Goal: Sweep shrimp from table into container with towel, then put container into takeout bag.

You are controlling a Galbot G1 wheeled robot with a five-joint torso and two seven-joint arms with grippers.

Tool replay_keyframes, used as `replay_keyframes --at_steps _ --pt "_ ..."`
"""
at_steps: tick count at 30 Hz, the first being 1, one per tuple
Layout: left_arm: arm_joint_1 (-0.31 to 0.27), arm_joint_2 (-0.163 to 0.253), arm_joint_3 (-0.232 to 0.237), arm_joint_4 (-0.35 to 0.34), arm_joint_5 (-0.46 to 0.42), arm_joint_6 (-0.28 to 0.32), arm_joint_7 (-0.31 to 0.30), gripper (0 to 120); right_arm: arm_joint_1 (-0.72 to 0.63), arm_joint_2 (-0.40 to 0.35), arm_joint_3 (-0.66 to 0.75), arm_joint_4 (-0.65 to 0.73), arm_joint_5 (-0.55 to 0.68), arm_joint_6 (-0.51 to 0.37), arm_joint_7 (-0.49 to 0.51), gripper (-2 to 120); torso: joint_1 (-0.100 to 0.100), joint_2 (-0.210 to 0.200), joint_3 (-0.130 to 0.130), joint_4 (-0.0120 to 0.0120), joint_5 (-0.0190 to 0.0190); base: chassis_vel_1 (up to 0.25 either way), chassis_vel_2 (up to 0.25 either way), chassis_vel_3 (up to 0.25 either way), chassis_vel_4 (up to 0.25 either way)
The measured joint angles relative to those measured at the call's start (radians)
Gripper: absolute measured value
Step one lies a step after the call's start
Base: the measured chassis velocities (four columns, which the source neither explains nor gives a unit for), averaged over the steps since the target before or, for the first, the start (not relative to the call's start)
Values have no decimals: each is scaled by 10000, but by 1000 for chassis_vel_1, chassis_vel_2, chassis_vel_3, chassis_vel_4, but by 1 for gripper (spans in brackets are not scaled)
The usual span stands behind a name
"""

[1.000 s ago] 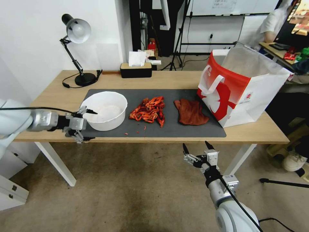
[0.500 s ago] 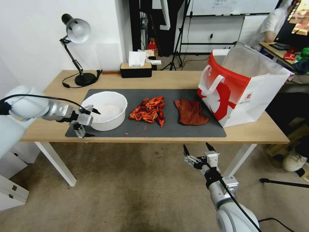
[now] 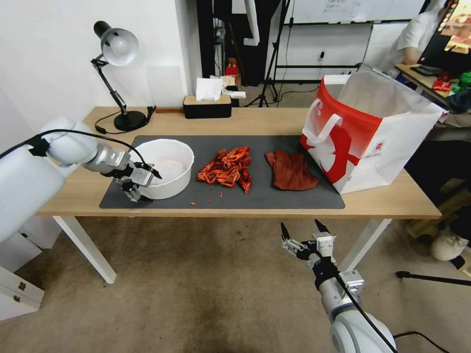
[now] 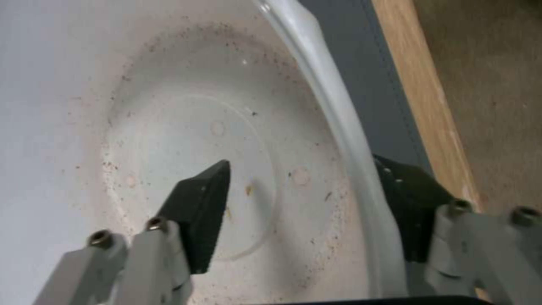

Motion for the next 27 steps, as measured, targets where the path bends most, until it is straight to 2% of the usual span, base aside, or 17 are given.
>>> replay_keyframes --at_steps 2,3,5,6,8,12,14,15,17,18,20,21,23,24,25,26,27 --pt "-39 -17 92 14 47 -53 89 46 16 -10 18 -23 2 0 0 100 0 1 -1 1 2 0 0 0 0" --pt "-39 -17 92 14 47 -53 89 46 16 -10 18 -23 2 0 0 100 0 1 -1 1 2 0 0 0 0" --pt "-20 -20 131 -22 62 -87 187 34 39 -24 25 -40 8 0 0 100 -1 1 -1 1 -1 0 0 0 0" --pt "-20 -20 131 -22 62 -87 187 34 39 -24 25 -40 8 0 0 100 -1 1 -1 1 -1 0 0 0 0" --pt "23 -16 130 -47 103 -182 257 23 47 -24 22 -60 12 0 0 100 0 1 0 -3 -2 0 0 0 0" --pt "52 6 56 -48 269 -347 326 14 55 -20 11 -64 15 0 1 100 0 1 0 -2 -3 0 0 0 0" --pt "216 108 -224 -106 369 -507 354 0 74 -12 -17 -68 18 0 1 100 0 0 0 -3 -3 0 0 0 0" --pt "216 108 -224 -106 369 -507 354 0 74 -12 -17 -68 18 0 1 100 0 0 0 -3 -3 0 0 0 0" --pt "531 241 -656 -260 396 -631 359 0 82 -18 -43 -68 24 0 -3 100 0 1 0 -2 -3 0 0 0 0" --pt "531 241 -656 -260 396 -631 359 0 82 -18 -43 -68 24 0 -3 100 0 1 0 -2 -3 0 0 0 0" --pt "1158 499 -1450 -674 521 -886 339 0 95 -52 -51 -56 43 0 -14 100 0 1 0 -1 -3 0 0 0 0" --pt "1158 499 -1450 -674 521 -886 339 0 95 -52 -51 -56 43 0 -14 100 0 1 0 -1 -3 0 0 0 0" --pt "1864 756 -2393 -1276 543 -1103 273 0 116 -109 -54 -23 61 0 -16 100 0 0 0 1 -8 0 0 0 0" --pt "2472 1015 -3168 -1787 517 -1247 233 0 126 -139 -54 -6 76 0 -16 100 -1 0 0 -3 -2 0 0 0 0" --pt "2968 1219 -3729 -2184 453 -1391 208 0 127 -169 -46 -1 92 0 -14 100 0 1 0 -1 -1 0 0 0 0" --pt "2968 1219 -3729 -2184 453 -1391 208 0 127 -169 -46 -1 92 0 -14 100 0 1 0 -1 -1 0 0 0 0" --pt "3370 1404 -4104 -2549 381 -1508 189 0 125 -194 -45 14 125 0 -13 100 -1 1 -1 1 -3 0 0 0 0"
